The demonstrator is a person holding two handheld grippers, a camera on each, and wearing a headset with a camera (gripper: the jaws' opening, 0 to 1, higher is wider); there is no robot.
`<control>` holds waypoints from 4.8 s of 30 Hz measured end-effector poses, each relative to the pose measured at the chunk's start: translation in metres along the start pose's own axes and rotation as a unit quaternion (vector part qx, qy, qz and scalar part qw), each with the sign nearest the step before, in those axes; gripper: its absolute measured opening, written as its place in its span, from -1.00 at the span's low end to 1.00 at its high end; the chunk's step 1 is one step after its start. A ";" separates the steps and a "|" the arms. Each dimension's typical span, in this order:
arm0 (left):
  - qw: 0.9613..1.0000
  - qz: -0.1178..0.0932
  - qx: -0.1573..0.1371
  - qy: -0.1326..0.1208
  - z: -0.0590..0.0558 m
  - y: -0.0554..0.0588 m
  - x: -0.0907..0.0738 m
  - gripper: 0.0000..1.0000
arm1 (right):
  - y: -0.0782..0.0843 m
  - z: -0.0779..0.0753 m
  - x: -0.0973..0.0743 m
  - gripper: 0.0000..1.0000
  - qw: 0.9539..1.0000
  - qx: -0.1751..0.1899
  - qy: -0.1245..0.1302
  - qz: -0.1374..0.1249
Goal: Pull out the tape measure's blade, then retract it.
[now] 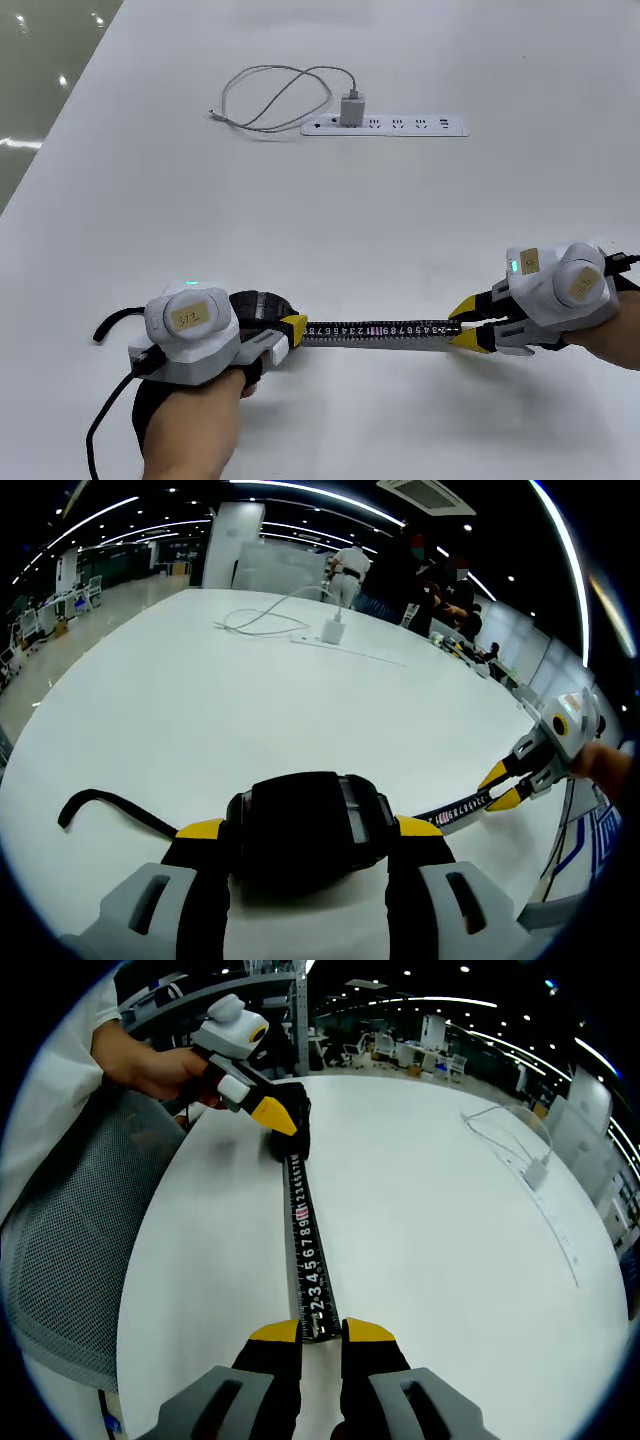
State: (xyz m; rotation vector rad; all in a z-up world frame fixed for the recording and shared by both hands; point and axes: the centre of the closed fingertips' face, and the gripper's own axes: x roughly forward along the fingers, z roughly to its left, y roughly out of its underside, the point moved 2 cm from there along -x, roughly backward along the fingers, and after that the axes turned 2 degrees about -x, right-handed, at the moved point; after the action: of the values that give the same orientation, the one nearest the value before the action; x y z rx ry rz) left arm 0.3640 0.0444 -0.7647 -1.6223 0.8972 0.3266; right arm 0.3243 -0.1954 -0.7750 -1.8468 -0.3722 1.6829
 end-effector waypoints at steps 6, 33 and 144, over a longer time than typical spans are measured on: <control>1.000 0.000 -0.003 0.002 0.001 0.000 0.000 0.18 | -0.005 -0.001 0.004 -0.79 1.000 -0.001 -0.002 -0.004; 1.000 -0.004 -0.017 0.011 0.001 -0.001 -0.001 0.18 | -0.029 -0.001 0.022 -0.79 1.000 -0.008 -0.010 -0.020; 0.999 -0.005 -0.033 0.017 0.003 -0.002 -0.001 0.20 | -0.137 0.017 0.115 -0.79 0.993 -0.031 -0.059 -0.099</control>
State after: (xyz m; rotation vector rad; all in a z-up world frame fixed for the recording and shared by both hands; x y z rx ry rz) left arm 0.3659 0.0473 -0.7635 -1.6979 0.9124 0.3253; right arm 0.3514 -0.0180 -0.7849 -1.6973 -0.6430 1.6627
